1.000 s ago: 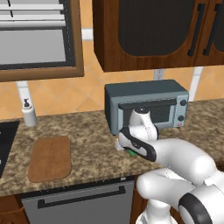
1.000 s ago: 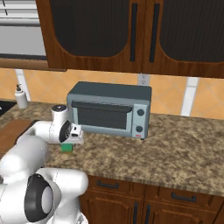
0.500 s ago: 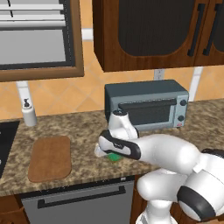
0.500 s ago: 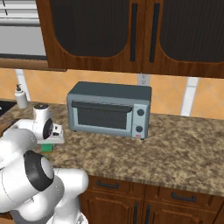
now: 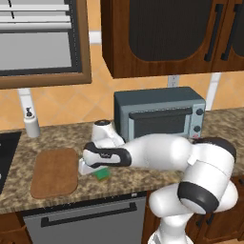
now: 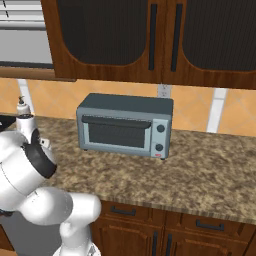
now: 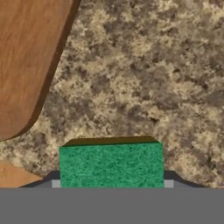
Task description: Pick up the sponge from the counter and clean the cutting board by briefly scrubbing or pressing down on the cutting board. Once finished, release the sponge.
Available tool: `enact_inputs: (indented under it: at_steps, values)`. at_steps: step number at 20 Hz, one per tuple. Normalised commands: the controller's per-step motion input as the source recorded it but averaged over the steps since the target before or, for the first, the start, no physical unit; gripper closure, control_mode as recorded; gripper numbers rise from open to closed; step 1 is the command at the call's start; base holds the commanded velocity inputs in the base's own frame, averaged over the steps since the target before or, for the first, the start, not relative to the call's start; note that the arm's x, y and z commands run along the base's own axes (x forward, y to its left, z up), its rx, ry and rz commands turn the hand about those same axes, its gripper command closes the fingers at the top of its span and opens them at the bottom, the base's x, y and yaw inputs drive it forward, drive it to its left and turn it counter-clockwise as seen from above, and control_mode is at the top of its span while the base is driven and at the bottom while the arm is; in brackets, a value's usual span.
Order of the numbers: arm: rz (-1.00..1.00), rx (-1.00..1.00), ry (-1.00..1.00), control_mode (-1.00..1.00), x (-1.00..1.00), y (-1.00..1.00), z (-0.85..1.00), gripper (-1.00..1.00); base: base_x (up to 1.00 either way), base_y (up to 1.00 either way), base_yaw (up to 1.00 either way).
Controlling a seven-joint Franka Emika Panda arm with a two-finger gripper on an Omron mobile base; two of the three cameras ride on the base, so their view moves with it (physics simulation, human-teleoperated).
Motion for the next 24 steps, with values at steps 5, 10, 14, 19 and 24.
enact_inputs:
  at_steps: [5, 10, 14, 19, 24]
  values:
    - [0.0, 0.0, 0.0, -1.0, 0.0, 0.5, 0.0, 1.0, 0.0, 0.0, 0.0]
    - [-0.01, 0.0, 0.0, -1.0, 0.0, 0.7, 0.0, 1.0, 0.0, 0.0, 0.0]
    - [-0.04, 0.0, 0.0, -1.0, 0.0, 0.78, 0.03, 1.0, 0.0, 0.0, 0.0]
    - [-0.08, -0.01, 0.0, -1.0, 0.02, 0.89, 0.16, 1.0, 0.0, 0.0, 0.0]
    - [-0.09, -0.05, 0.0, -1.0, 0.25, 0.65, 0.0, 1.0, 0.0, 0.0, 0.0]
